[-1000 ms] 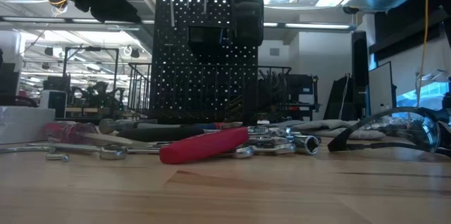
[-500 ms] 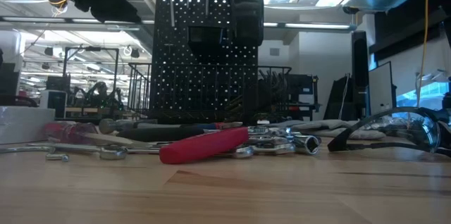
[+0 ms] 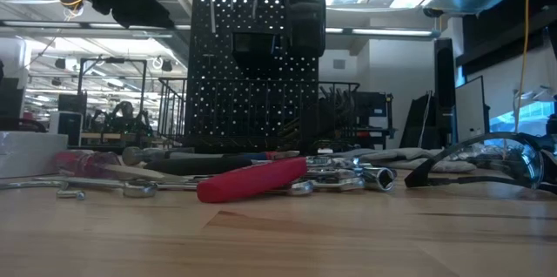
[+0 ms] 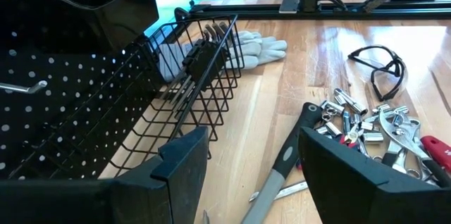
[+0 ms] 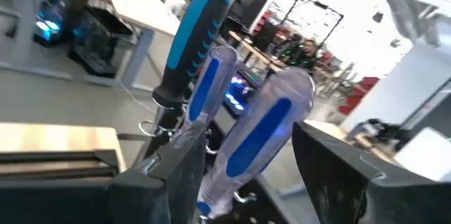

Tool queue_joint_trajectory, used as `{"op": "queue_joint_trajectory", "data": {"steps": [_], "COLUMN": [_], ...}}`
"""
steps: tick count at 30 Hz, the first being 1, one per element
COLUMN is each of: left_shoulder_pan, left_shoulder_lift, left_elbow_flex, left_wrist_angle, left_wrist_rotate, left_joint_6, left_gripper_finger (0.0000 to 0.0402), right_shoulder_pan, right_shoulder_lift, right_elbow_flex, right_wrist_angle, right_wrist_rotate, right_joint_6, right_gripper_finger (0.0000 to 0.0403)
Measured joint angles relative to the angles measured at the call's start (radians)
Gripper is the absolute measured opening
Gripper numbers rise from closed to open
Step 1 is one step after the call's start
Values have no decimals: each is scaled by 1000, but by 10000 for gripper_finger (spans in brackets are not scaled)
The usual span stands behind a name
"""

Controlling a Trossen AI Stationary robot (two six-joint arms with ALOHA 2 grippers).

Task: Hang tools onto peg board
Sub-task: Put the hammer into the wire basket on the peg board

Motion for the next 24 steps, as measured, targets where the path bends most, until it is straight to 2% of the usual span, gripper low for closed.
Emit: {"op": "queue_joint_trajectory", "data": {"steps": [7, 13, 17, 24], "left_shoulder_pan": [0, 0, 0, 0], "left_shoulder_lift": [0, 0, 0, 0], "left_elbow_flex": [0, 0, 0, 0], "left_wrist_angle": [0, 0, -1, -2], "left_wrist_rotate": [0, 0, 0, 0], "left_joint_6": [0, 0, -2, -8], "left_gripper_finger": [210, 210, 210, 210], "right_shoulder_pan": [81, 171, 244, 333], "right_shoulder_lift": [-54, -102, -108, -74], "right_elbow_flex": [1, 1, 2, -5], "right_wrist_angle": [-68, -241, -428, -702], "right_wrist_rotate": [115, 147, 108, -120], "right_joint_6": [-64, -28, 37, 193], "right_gripper_finger": [218, 218, 218, 218]}}
